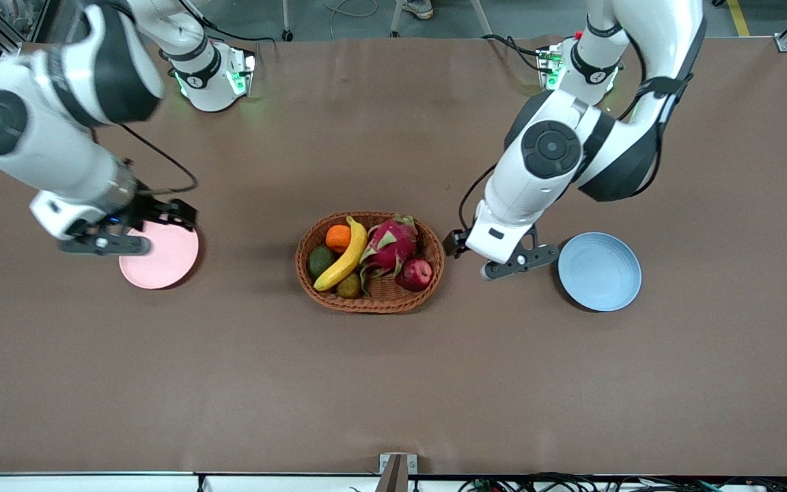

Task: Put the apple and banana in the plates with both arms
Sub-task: 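Lower the left gripper onto the red apple while the right gripper reaches the banana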

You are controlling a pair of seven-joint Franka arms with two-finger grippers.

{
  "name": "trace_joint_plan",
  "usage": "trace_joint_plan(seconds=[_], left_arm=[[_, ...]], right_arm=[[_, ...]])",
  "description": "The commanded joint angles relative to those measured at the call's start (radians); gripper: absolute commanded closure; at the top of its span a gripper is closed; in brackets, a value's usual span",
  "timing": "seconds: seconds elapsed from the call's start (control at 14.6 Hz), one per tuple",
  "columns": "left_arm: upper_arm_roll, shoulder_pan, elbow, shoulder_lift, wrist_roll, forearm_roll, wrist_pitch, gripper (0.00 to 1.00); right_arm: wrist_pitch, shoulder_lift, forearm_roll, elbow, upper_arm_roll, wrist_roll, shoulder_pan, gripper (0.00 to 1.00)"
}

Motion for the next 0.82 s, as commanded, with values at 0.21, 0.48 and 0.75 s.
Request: trace_joint_plan(seconds=[0.21, 0.48, 0.75], left_arm=[[0.001, -0.052, 0.029, 0.123, -0.202, 0.022, 0.125, 0.0], [0.003, -0.089, 0.032, 0.161, -0.231, 0.02, 0.167, 0.0], [0.004, -0.103, 0.035, 0.226, -0.231, 0.02, 0.245, 0.0]], right_arm=[[0.15, 0.144, 0.068, 0.017, -0.01, 0.231, 0.112, 0.0], [0.233, 0.262, 0.161, 0.066, -0.01, 0.483, 0.167, 0.0], [0.23, 0.425, 0.204, 0.224, -0.012, 0.795, 0.249, 0.0]])
